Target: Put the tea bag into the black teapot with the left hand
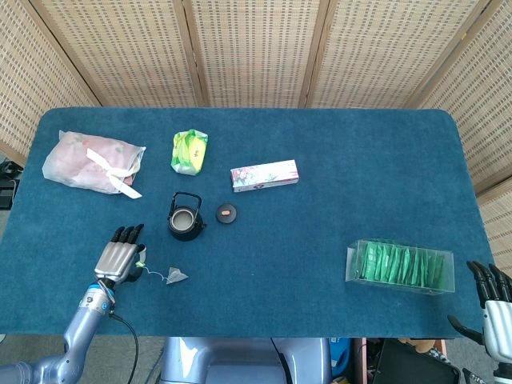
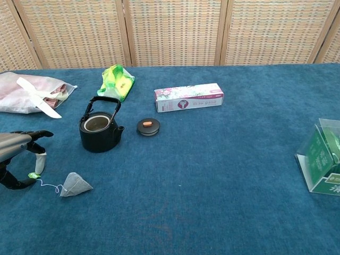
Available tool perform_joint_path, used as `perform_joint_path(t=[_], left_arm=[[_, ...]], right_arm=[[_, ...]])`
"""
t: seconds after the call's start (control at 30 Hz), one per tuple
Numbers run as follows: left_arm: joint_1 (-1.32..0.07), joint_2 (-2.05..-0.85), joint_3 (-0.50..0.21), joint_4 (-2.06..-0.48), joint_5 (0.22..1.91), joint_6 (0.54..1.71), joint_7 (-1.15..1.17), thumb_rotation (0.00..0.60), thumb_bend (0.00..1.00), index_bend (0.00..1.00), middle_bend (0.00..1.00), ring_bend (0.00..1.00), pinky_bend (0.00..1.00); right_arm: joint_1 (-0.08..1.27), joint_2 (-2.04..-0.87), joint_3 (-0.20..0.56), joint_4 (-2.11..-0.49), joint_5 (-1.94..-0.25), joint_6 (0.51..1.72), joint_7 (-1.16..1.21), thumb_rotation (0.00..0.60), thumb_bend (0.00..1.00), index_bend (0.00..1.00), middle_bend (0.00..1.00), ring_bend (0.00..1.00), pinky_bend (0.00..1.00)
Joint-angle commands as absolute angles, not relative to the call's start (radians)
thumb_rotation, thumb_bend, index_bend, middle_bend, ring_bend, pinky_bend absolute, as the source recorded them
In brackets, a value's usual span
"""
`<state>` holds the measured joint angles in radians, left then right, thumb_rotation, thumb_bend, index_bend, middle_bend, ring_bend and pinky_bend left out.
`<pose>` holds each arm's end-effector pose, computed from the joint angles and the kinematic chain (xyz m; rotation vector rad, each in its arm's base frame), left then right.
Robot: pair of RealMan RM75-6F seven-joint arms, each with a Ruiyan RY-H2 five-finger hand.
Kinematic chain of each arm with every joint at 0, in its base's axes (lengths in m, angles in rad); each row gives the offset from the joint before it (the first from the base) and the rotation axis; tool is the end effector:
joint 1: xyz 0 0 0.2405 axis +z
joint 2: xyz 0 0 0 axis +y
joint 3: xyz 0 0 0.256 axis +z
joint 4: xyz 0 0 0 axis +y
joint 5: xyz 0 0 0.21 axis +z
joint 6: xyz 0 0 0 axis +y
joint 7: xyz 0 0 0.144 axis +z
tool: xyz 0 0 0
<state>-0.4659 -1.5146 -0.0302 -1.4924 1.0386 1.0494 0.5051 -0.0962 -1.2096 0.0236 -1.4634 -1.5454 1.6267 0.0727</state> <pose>-0.2660 0.2635 -0.0124 -1.7503 -1.0401 -0.5349 -0.3454 -0.1158 0.1557 1.2534 -0.9131 0.8730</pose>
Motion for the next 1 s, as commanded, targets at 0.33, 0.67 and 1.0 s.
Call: perform_joint_path(t=[0.33, 0.67, 1.0], left_arm=[[-0.466, -1.516, -0.032, -1.486, 1.017, 1.044, 0.509, 0.6, 0.43, 0.57, 0.0, 0.0, 0.0], [-0.461, -1.514, -0.037, -1.484, 1.032, 1.056, 0.482, 0.6, 0.49, 0.63, 0.0, 0.0, 0.0], [-0.443, -1.477, -0.055, -1.53, 1.116, 1.124, 0.411, 0.6, 0.51, 0.64, 0.0, 0.0, 0.0]], right_arm=[[-0.098, -1.21, 0.024, -1.462, -1.542, 1.626, 0.076, 0.6, 0.01, 0.12, 0.2, 0.08, 0.16], [-0.1, -1.209, 0.025, -1.466, -1.544, 1.63, 0.071, 0.6, 0.01, 0.12, 0.2, 0.08, 0.16], [-0.102, -1.207, 0.026, -1.469, -1.549, 1.636, 0.071, 0.6, 0.01, 0.12, 0.2, 0.08, 0.16]])
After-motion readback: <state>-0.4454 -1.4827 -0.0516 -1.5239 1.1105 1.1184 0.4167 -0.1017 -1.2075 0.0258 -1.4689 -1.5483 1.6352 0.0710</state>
